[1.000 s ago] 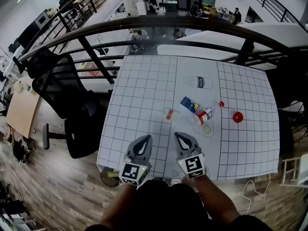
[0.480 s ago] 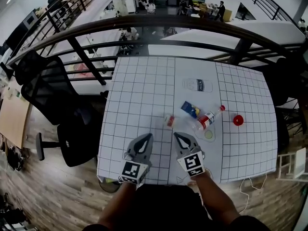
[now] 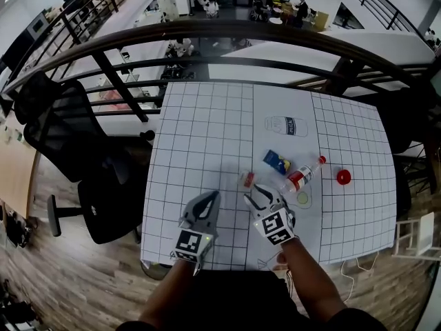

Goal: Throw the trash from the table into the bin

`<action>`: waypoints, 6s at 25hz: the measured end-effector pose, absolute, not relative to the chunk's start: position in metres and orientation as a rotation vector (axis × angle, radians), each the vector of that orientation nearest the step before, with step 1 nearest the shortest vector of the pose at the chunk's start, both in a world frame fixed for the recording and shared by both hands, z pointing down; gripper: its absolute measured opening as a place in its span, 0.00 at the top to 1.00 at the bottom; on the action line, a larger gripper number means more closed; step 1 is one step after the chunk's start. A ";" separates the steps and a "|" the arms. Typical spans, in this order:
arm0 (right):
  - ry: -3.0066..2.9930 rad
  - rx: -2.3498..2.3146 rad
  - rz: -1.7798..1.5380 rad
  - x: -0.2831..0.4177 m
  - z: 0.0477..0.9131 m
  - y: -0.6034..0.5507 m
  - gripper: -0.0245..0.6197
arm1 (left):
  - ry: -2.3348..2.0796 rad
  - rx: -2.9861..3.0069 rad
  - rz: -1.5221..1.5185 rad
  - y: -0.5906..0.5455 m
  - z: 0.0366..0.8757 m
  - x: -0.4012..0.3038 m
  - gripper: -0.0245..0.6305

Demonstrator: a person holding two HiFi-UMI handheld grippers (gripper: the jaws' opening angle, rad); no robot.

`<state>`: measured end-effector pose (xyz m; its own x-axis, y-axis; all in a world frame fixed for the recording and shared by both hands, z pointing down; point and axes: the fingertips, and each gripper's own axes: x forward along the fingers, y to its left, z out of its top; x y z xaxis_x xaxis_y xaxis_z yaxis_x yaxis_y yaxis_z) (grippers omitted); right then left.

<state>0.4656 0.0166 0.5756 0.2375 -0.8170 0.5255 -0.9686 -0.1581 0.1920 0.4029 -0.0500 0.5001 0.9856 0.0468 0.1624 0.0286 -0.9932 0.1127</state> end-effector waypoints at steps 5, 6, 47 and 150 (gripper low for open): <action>-1.619 1.902 0.474 0.475 0.599 0.006 0.61 | 0.055 3.003 0.251 -0.057 0.507 0.404 0.93; -1.621 1.884 0.490 0.477 0.602 0.004 0.59 | 0.056 2.997 0.255 -0.058 0.509 0.404 0.93; -1.682 1.484 0.600 0.506 0.615 -0.022 0.54 | 0.005 3.018 0.228 -0.075 0.500 0.405 0.93; -2.491 1.330 0.363 -0.163 0.645 -0.201 0.54 | -1.358 2.542 0.212 -0.216 0.612 -0.251 0.93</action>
